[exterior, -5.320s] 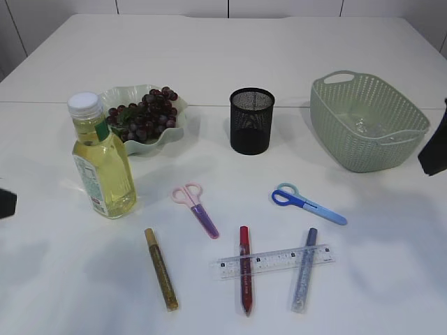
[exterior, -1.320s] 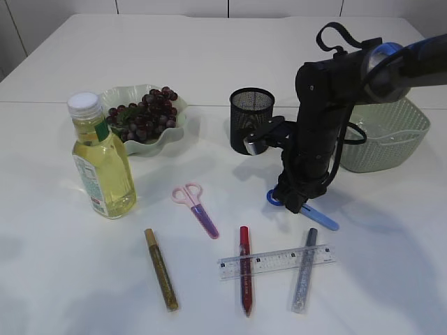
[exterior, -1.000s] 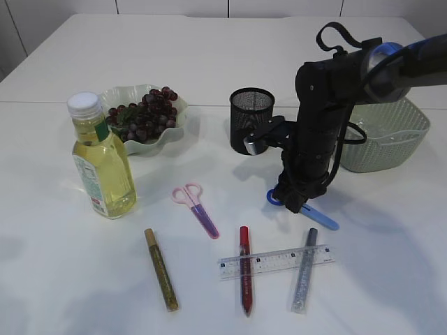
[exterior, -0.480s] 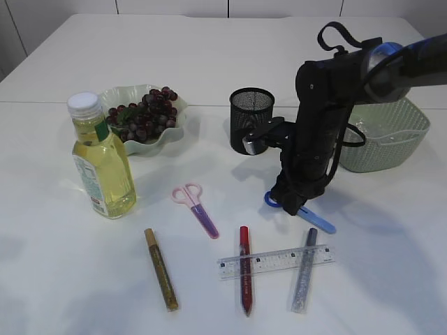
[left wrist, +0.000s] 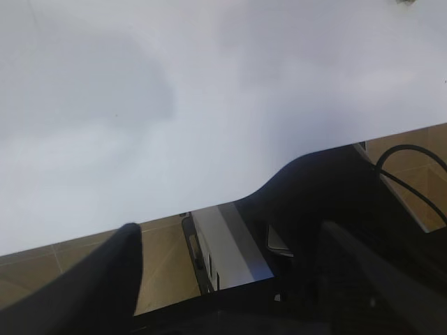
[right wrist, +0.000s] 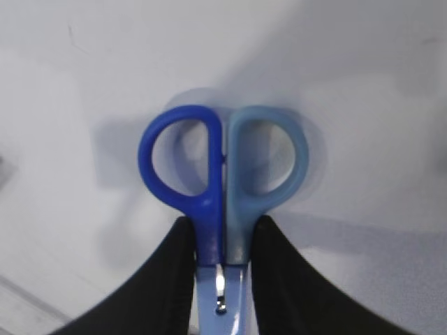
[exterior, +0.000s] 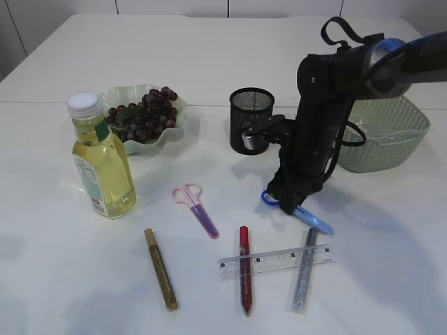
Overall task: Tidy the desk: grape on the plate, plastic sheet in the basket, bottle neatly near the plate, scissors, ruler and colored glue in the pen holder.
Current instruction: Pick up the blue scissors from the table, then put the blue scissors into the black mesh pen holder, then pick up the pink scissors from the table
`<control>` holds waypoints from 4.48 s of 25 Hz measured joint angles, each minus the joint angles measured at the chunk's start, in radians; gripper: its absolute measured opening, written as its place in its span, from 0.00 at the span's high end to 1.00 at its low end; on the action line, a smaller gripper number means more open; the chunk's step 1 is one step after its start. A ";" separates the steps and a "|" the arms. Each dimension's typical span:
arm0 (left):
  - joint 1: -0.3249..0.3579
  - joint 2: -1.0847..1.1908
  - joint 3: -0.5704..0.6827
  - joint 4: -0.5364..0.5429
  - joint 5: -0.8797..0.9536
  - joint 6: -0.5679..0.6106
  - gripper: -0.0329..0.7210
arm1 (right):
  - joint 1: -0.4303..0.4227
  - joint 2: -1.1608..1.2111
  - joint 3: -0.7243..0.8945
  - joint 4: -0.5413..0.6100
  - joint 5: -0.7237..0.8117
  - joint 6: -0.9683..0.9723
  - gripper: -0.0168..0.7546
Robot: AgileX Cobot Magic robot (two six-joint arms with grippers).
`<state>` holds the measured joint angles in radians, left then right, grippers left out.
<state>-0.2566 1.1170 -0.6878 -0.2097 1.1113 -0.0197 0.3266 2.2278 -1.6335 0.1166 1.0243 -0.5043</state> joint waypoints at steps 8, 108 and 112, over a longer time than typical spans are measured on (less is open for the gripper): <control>0.000 0.000 0.000 0.000 0.002 0.000 0.21 | -0.074 0.000 -0.129 0.157 0.100 -0.023 0.70; 0.000 0.000 0.000 -0.016 -0.098 0.000 0.21 | 0.235 0.010 -0.485 0.000 0.212 0.594 0.45; 0.000 0.000 0.000 -0.007 -0.101 0.000 0.21 | 0.235 0.041 -0.504 -0.010 0.212 0.603 0.45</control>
<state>-0.2566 1.1170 -0.6878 -0.2167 1.0106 -0.0197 0.5611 2.2690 -2.1371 0.1070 1.2359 0.0989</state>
